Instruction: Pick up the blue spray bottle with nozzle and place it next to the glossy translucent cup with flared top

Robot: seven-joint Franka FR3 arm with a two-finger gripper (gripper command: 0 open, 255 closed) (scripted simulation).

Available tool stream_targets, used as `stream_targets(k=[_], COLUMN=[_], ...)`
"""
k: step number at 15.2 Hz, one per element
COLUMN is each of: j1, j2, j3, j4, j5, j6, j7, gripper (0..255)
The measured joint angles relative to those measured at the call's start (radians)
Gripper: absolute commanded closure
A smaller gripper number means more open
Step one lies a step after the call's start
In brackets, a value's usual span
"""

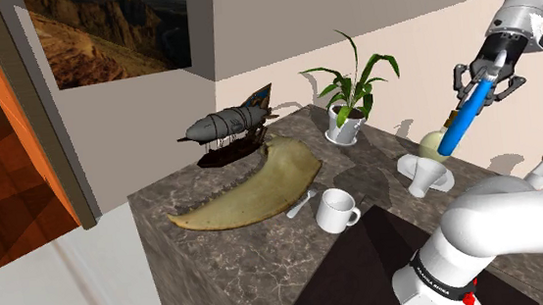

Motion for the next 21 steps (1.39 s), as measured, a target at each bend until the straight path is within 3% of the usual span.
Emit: stream_targets(k=[9,15,17,21], j1=[0.053,0.136,0.187,0.200], j2=[0.084,0.167,0.207,0.204], j3=[-0.242,-0.417,-0.500,-0.540], j4=[0.184,0.346,0.429,0.410], j5=[-0.201,-0.299,-0.332,-0.357], j6=[-0.071,-0.102,-0.119,-0.086], j7=[-0.229,-0.382,-0.447,-0.470], gripper=[255,255,255,255])
